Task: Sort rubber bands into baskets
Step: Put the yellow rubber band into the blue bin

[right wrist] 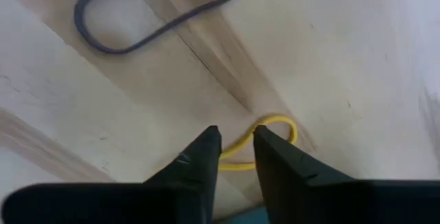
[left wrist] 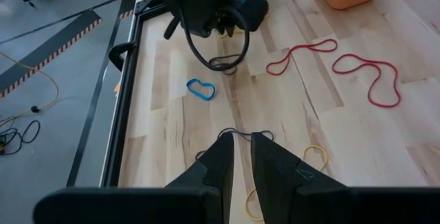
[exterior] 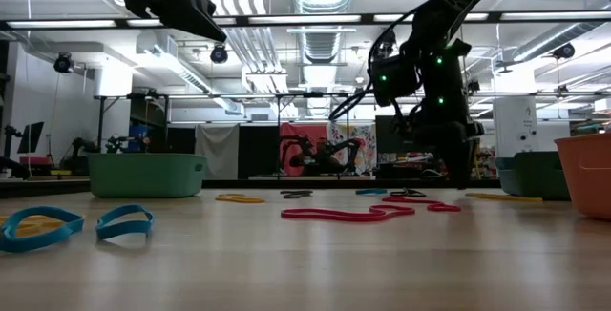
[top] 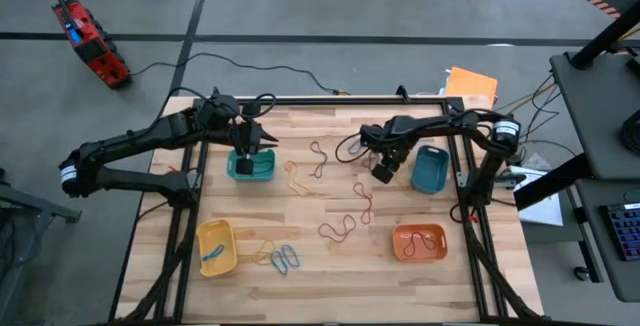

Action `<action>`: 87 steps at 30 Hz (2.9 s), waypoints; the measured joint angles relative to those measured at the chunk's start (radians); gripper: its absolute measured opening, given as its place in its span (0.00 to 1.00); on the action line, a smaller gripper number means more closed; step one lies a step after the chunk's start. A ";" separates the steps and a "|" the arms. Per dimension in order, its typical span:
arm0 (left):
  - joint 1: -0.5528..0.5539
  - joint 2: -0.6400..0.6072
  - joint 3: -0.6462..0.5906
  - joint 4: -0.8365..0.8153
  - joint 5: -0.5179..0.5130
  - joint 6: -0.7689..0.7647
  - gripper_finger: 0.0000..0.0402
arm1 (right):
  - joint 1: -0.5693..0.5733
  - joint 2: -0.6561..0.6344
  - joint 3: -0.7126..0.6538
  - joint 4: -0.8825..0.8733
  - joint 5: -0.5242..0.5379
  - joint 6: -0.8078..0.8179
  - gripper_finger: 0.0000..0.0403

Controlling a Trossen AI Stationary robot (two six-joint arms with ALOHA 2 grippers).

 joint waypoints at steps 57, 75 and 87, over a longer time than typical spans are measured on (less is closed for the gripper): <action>0.038 0.002 -0.003 -0.050 -0.140 -0.063 0.09 | -0.073 -0.128 0.172 0.261 -0.083 -0.431 0.02; 0.115 0.009 -0.003 0.003 -0.199 -0.119 0.09 | -0.253 -0.124 0.180 0.034 -0.202 -0.312 0.02; 0.192 0.022 -0.002 0.072 -0.114 0.060 0.09 | -0.190 -0.118 0.163 -0.207 -0.237 -0.008 0.15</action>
